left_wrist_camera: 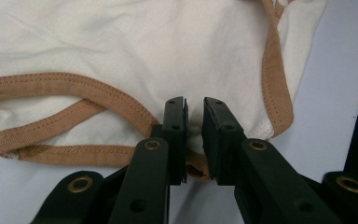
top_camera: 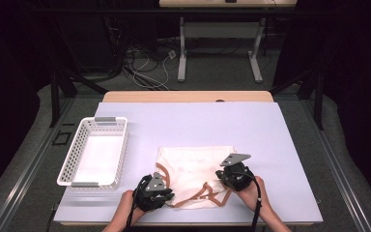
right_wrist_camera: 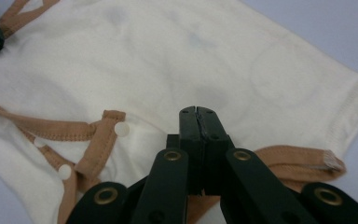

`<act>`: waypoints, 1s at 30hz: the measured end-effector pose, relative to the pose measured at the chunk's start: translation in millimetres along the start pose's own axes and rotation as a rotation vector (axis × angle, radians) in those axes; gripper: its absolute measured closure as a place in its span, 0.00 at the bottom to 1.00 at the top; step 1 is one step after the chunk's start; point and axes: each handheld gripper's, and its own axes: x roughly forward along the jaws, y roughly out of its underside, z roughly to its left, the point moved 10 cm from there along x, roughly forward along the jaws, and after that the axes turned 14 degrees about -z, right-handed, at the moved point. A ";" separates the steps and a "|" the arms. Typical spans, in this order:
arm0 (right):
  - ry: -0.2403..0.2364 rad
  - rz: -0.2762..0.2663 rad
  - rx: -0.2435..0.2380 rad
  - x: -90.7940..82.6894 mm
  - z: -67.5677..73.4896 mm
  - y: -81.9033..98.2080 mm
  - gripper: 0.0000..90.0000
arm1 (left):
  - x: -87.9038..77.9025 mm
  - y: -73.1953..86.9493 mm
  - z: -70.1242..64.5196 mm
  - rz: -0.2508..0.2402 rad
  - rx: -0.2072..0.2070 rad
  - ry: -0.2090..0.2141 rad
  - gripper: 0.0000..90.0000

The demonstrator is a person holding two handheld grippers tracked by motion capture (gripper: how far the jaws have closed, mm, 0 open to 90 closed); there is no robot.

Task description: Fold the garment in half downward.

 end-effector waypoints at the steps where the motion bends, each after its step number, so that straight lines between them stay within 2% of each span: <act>1: -0.005 0.010 -0.005 3.4 1.8 -0.1 1.00 | 0.0 0.0 0.1 0.000 0.000 -0.001 0.90; 3: -0.005 0.011 -0.027 11.6 2.9 -1.9 1.00 | 0.0 0.1 0.5 -0.001 -0.002 -0.001 0.90; 8: -0.035 0.062 -0.026 26.1 8.4 5.8 1.00 | 0.3 0.1 0.5 -0.008 -0.007 0.001 0.91; 13: -0.108 0.093 -0.026 19.5 21.4 8.6 1.00 | 0.1 0.2 0.6 -0.006 -0.004 0.000 0.91; 19: -0.159 0.129 -0.043 9.2 33.1 12.5 1.00 | -0.3 0.6 0.8 -0.002 0.002 0.004 0.91; 23: -0.185 0.148 -0.045 0.7 35.7 16.3 0.99 | -0.3 0.6 0.7 -0.003 0.003 0.004 0.91; 30: -0.177 0.206 -0.033 -16.2 28.5 26.7 1.00 | -0.3 0.6 0.9 -0.004 0.003 0.006 0.91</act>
